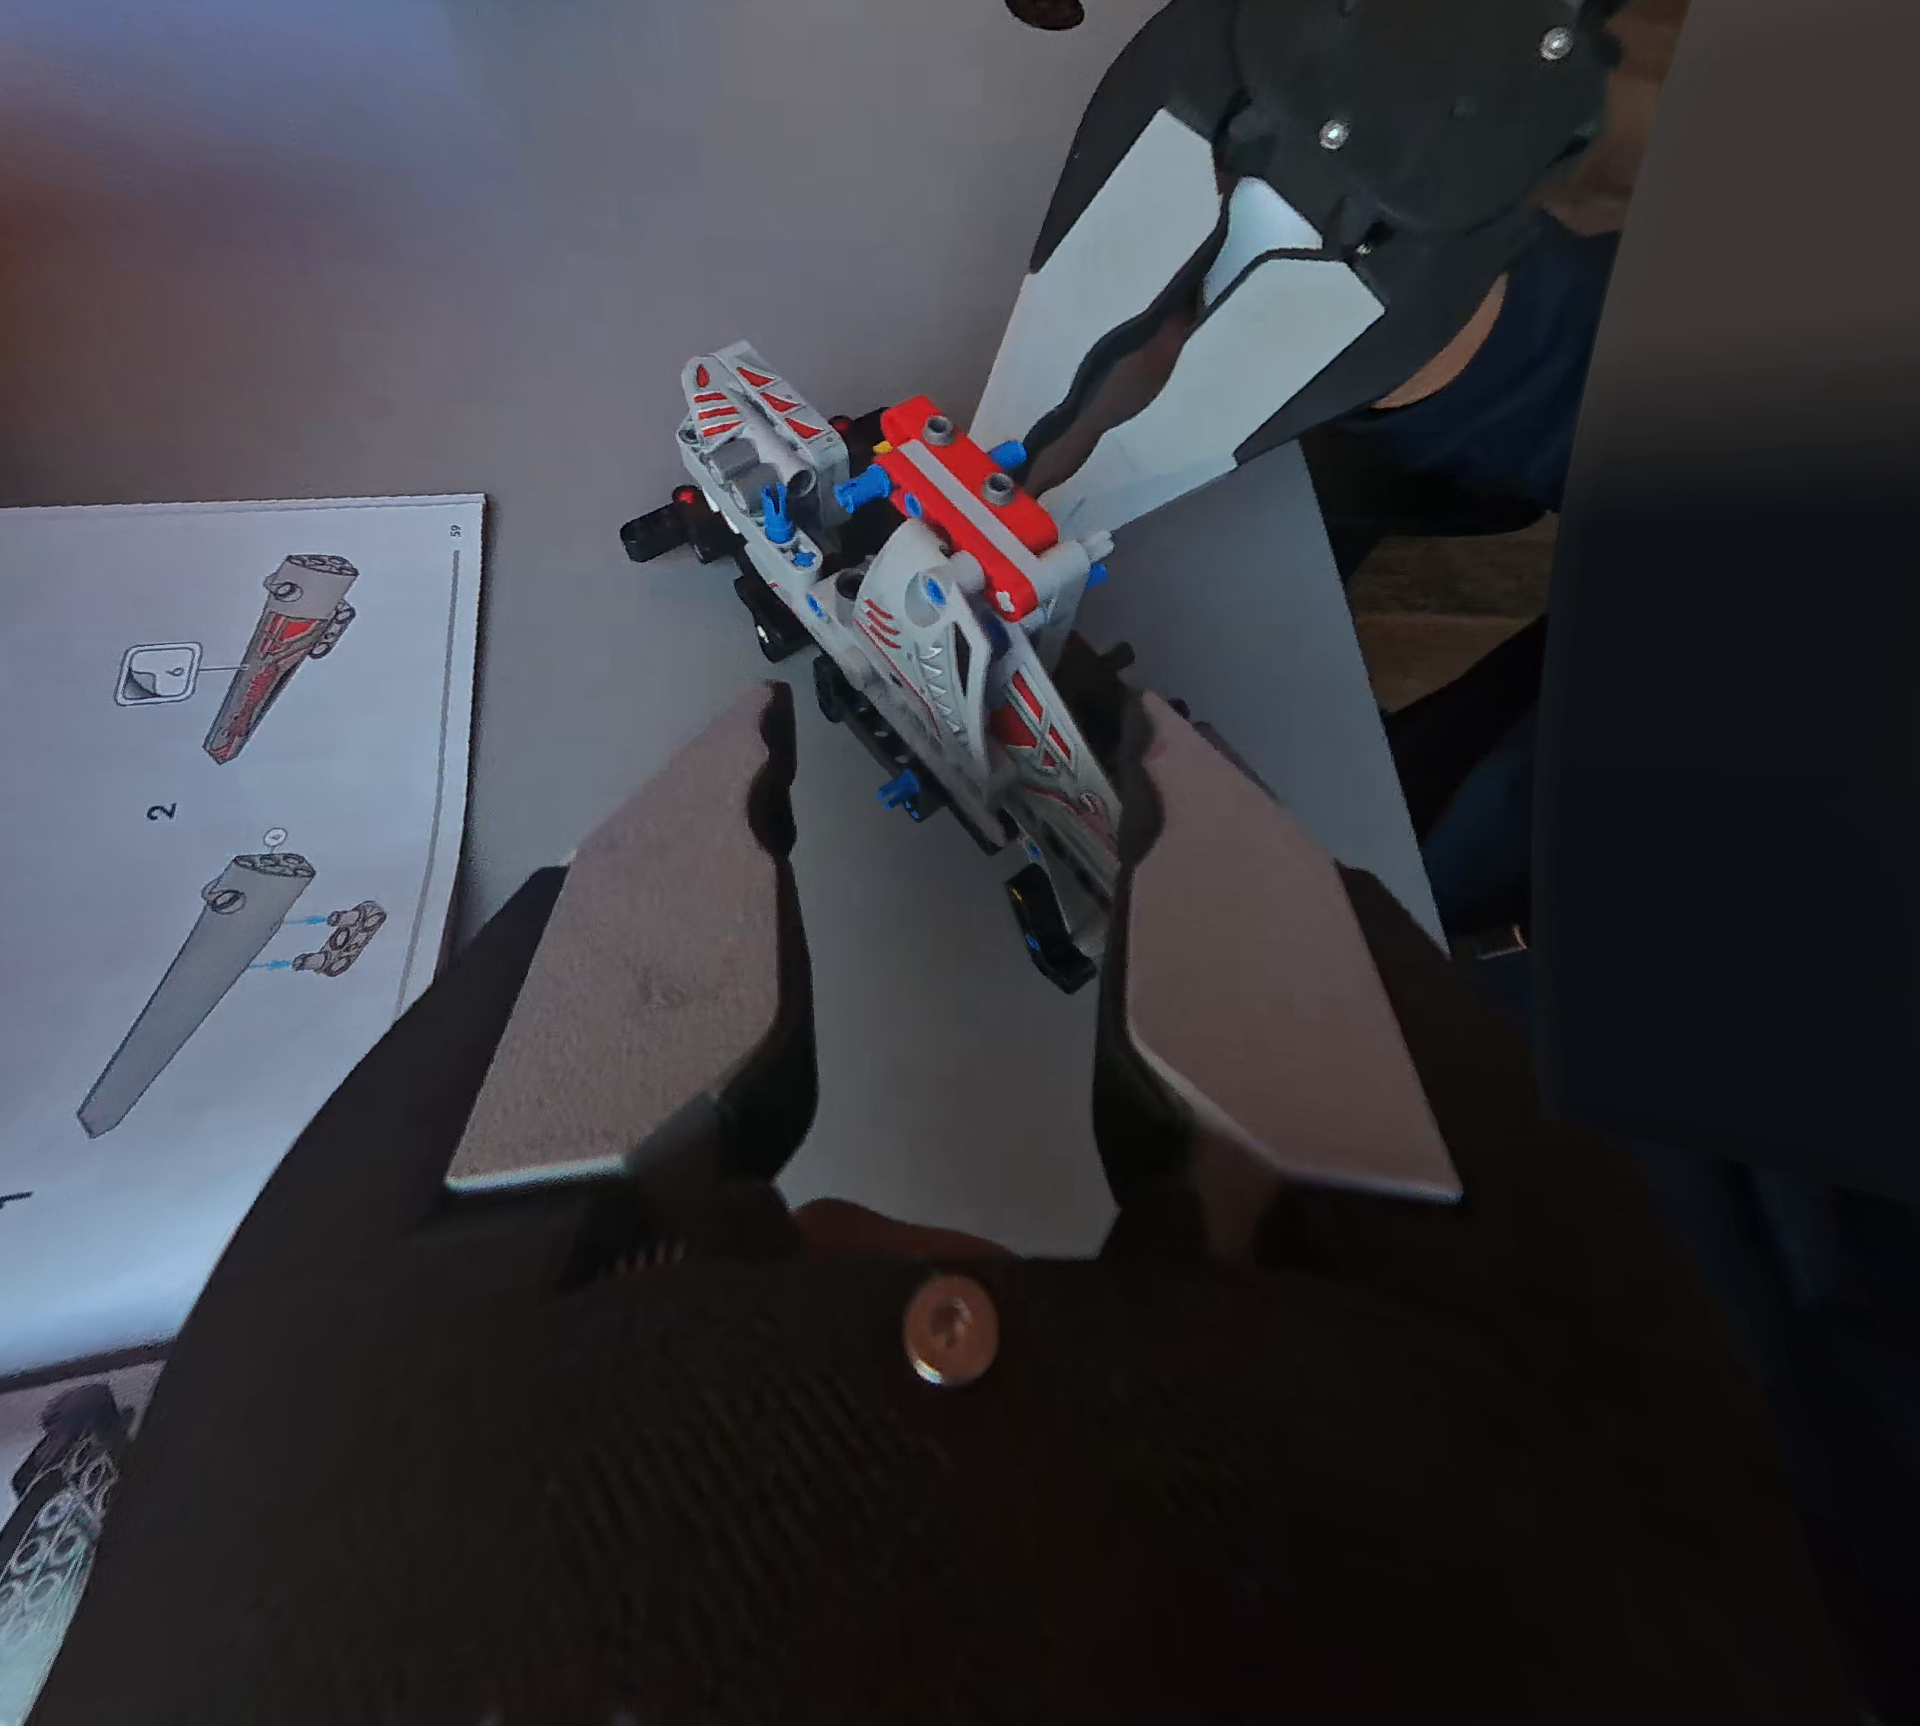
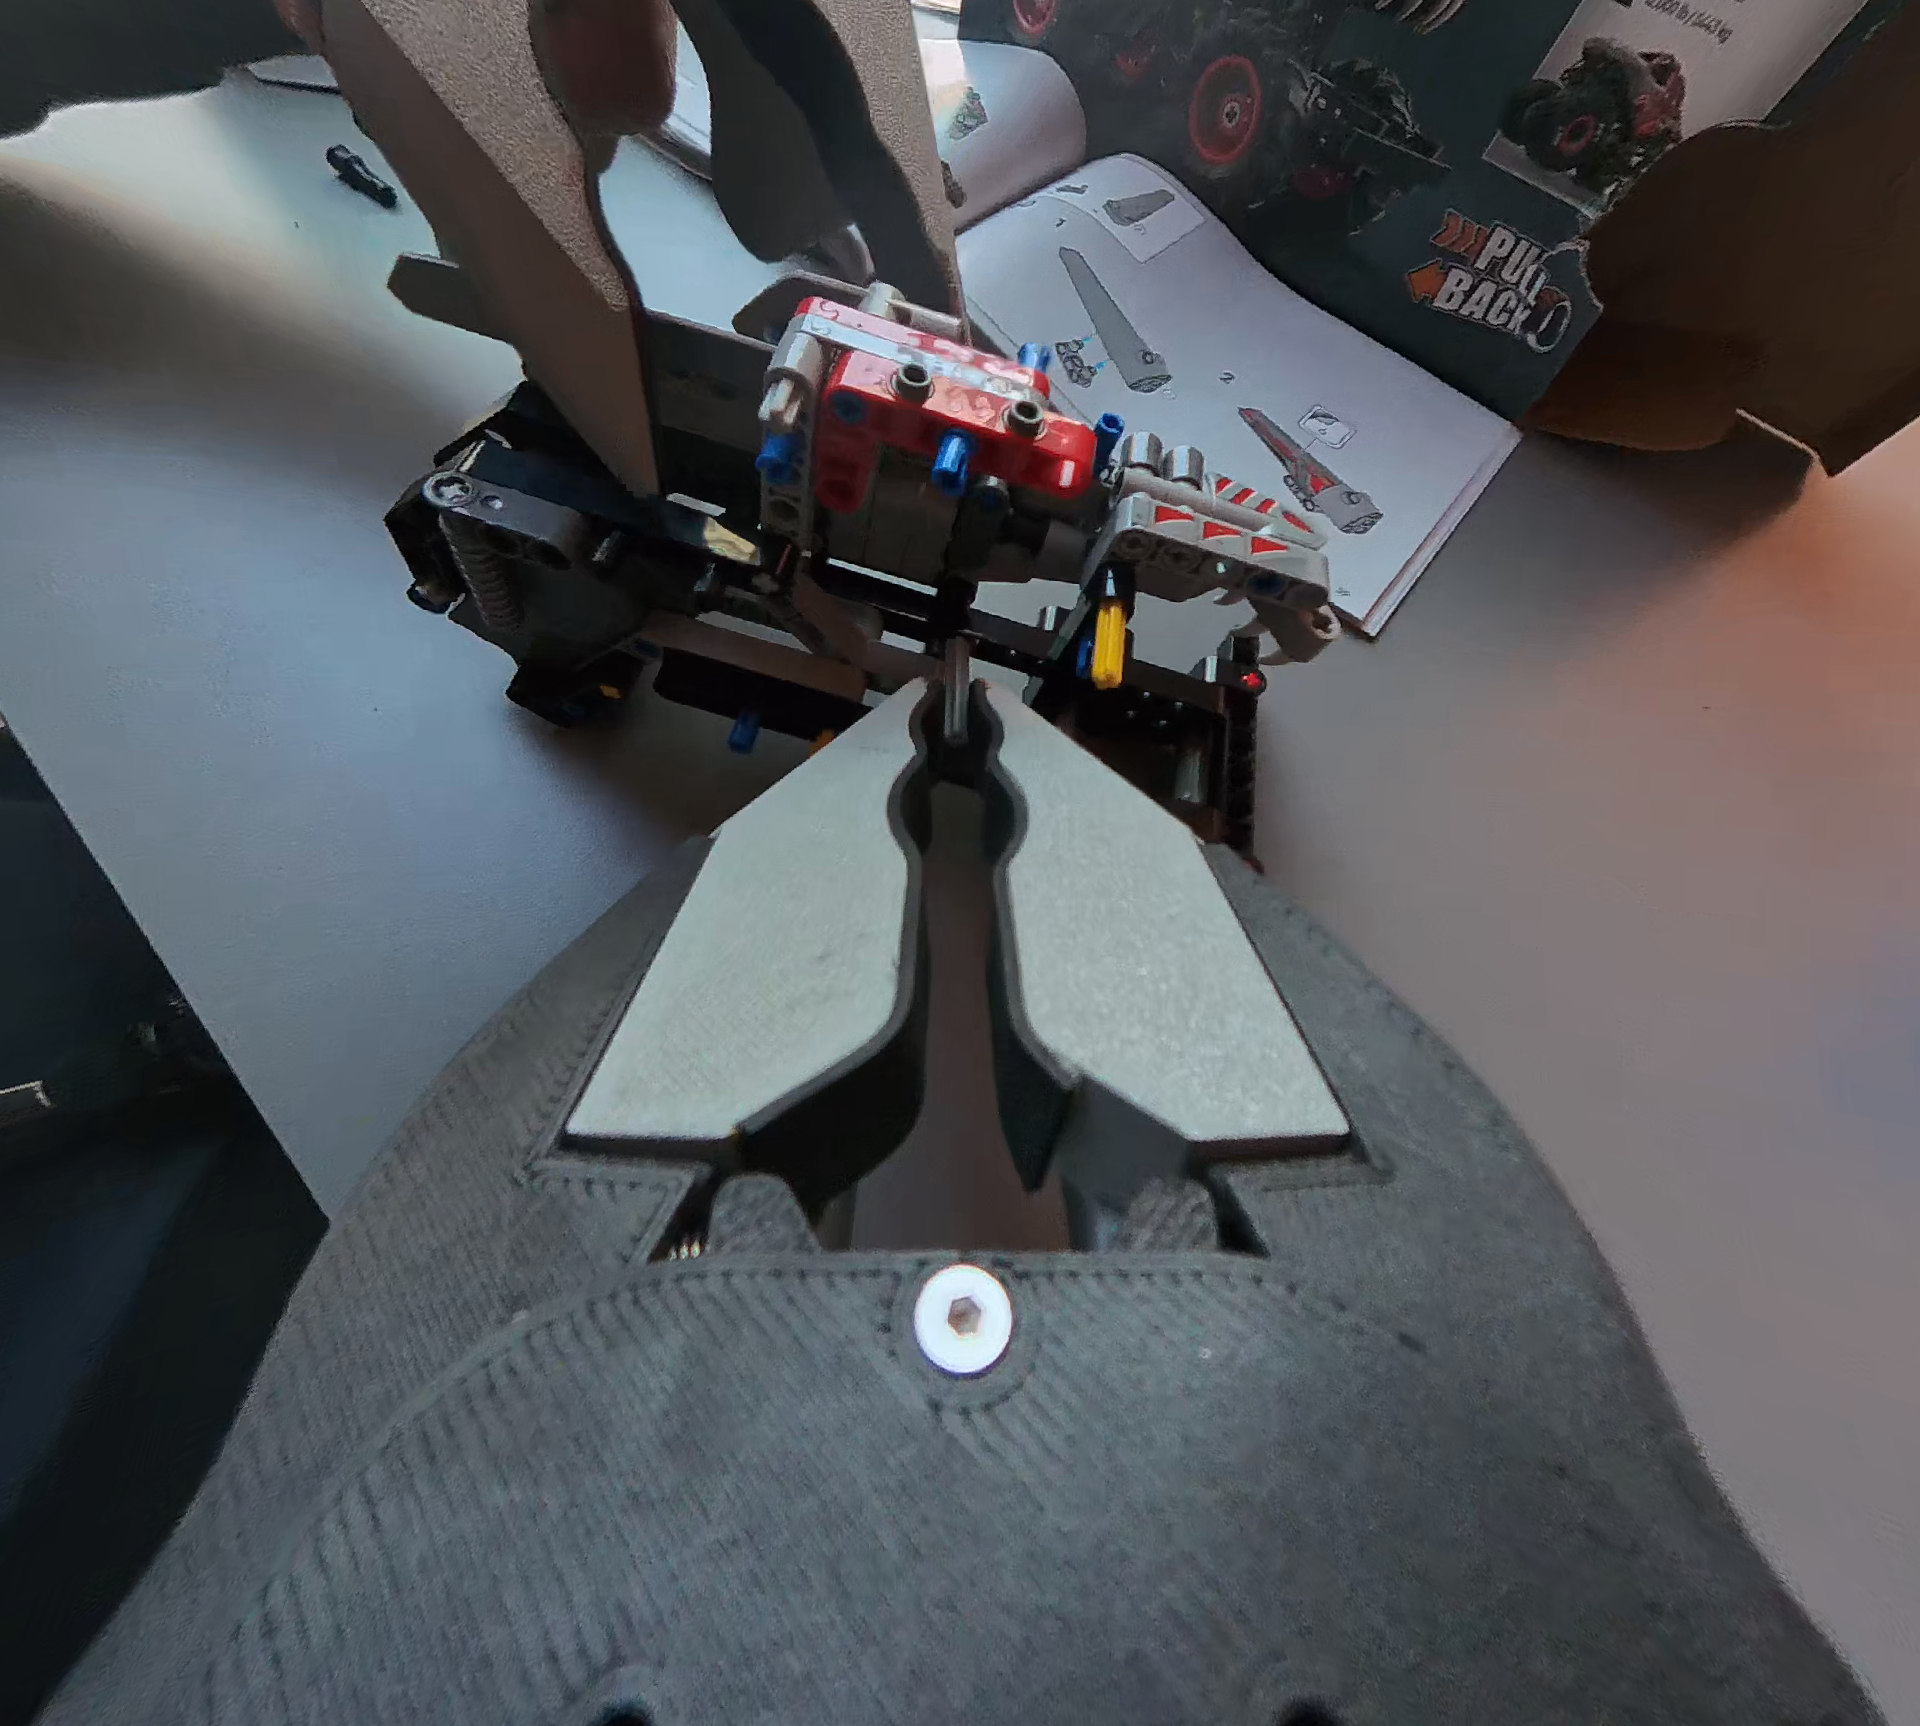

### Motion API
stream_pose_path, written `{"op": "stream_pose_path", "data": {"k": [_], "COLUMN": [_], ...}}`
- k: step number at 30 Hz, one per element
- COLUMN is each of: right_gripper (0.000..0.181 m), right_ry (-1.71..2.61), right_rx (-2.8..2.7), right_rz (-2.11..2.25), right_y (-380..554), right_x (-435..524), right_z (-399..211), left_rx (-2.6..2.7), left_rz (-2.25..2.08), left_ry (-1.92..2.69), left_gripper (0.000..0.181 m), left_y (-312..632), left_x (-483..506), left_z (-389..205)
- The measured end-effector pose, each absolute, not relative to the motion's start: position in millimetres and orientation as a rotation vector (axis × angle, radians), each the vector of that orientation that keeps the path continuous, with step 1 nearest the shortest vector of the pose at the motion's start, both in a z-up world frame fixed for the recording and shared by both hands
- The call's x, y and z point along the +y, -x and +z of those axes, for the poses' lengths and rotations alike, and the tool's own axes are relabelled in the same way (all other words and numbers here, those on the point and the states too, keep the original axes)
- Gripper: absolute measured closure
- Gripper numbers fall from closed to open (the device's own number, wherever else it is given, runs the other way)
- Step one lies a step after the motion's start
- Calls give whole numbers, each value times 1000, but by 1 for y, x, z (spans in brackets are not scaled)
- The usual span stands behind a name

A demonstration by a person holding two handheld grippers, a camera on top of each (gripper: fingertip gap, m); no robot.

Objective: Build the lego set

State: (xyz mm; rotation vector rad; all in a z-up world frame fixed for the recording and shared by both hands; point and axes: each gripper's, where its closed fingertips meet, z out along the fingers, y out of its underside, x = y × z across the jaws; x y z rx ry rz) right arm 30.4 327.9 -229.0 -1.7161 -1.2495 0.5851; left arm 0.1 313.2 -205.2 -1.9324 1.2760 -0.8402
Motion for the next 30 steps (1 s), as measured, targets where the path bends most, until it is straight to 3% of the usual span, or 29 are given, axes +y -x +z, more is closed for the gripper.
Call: {"op": "stream_pose_path", "data": {"k": [9,30], "right_gripper": [179,179], "right_ry": [1732,1733], "right_rx": [-1248,-1253], "right_rz": [628,635], "right_y": [-28,-25], "right_x": [329,329], "right_z": [-229,-229], "left_rx": [1270,1233], "left_rz": [-874,-1064], "left_ry": [1912,1922], "left_gripper": [132,129], "left_y": [-3,-6], "left_x": [308,305], "left_z": [-204,-206]}}
